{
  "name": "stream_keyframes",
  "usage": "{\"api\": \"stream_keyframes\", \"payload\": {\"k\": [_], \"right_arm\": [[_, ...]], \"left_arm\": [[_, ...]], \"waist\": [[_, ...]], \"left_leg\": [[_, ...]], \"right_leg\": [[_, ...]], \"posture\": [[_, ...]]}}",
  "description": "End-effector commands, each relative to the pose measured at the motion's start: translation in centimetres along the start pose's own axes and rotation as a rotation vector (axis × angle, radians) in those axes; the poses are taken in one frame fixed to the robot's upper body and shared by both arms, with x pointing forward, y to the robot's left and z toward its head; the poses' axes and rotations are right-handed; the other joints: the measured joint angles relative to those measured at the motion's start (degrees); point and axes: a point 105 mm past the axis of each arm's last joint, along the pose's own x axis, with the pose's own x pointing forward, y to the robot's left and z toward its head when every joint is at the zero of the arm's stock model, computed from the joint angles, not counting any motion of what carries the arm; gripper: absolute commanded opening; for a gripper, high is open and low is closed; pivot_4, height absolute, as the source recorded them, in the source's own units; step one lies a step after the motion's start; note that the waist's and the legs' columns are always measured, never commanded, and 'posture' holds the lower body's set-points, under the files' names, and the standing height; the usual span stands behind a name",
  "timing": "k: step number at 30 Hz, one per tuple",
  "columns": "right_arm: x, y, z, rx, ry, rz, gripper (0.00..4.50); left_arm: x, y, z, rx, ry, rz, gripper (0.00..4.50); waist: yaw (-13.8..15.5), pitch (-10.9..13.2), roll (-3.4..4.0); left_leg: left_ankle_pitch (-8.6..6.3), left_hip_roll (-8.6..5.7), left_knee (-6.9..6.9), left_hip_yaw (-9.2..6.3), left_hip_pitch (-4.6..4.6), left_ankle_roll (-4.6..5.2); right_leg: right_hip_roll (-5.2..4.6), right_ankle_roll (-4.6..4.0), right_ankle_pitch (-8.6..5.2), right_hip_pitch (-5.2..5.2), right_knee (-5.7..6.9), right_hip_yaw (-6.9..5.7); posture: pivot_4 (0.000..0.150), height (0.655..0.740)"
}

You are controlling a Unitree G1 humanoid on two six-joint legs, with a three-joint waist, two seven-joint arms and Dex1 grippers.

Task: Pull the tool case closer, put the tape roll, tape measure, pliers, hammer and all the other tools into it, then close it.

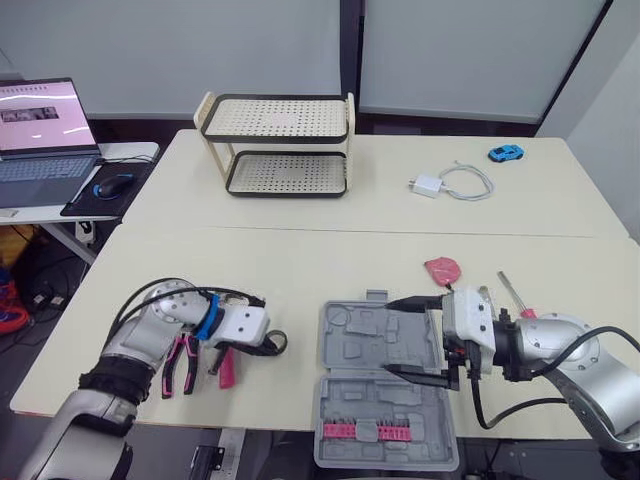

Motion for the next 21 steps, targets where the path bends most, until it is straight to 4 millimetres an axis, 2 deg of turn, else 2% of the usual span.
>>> {"api": "stream_keyframes", "payload": {"k": [1,5,16,21], "right_arm": [[-0.1,0.6,1.0,-0.045,-0.019,0.028,4.5],[0.0,0.7,1.1,-0.041,-0.015,0.035,4.5],[0.1,0.2,1.2,-0.057,-0.006,0.023,4.5],[0.2,0.1,1.3,-0.059,-0.007,0.019,4.5]], "left_arm": [[0.4,-0.7,1.1,0.086,-0.011,-0.032,0.05],[0.7,-1.1,1.3,0.083,-0.012,-0.04,0.05],[0.5,-0.4,0.7,0.063,0.008,-0.022,0.05],[1.0,-0.3,0.2,0.062,0.035,-0.024,0.05]], "waist": [[0.04,0.0,0.0],[0.03,0.0,0.0],[0.03,0.0,0.0],[0.03,0.0,0.0]], "left_leg": [[0.0,0.0,0.0,0.0,0.0,0.0],[0.0,0.02,-0.01,-0.01,0.01,0.0],[-0.01,0.01,-0.01,0.0,0.01,0.01],[0.0,0.01,-0.01,0.0,0.01,0.01]], "right_leg": [[0.0,0.0,0.0,0.0,-0.01,0.0],[0.01,0.0,0.0,0.0,-0.01,-0.02],[0.01,0.0,0.0,0.01,-0.02,-0.02],[0.0,0.0,0.0,0.01,-0.02,-0.02]], "posture": [[0.15,0.74],[0.15,0.74],[0.15,0.74],[0.15,0.74]]}}
